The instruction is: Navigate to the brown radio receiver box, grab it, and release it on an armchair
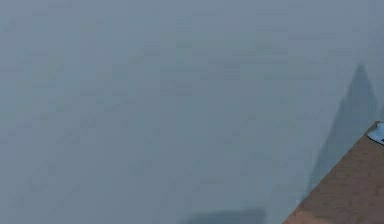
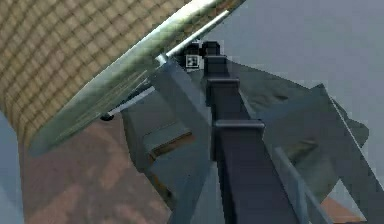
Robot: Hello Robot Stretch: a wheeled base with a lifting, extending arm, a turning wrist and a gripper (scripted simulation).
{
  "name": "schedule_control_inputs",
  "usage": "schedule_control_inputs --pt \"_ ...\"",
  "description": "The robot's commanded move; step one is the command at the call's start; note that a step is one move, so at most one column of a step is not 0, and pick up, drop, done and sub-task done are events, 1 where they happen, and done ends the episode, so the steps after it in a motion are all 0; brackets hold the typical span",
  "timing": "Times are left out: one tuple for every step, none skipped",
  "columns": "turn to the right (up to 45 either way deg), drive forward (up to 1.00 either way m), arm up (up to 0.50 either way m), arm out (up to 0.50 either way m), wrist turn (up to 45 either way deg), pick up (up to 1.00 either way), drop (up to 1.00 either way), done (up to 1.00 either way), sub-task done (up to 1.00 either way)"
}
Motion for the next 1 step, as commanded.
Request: schedule_control_inputs --pt "0.0 0.0 0.0 0.0 45.0 0.0 0.0 0.0 0.0"
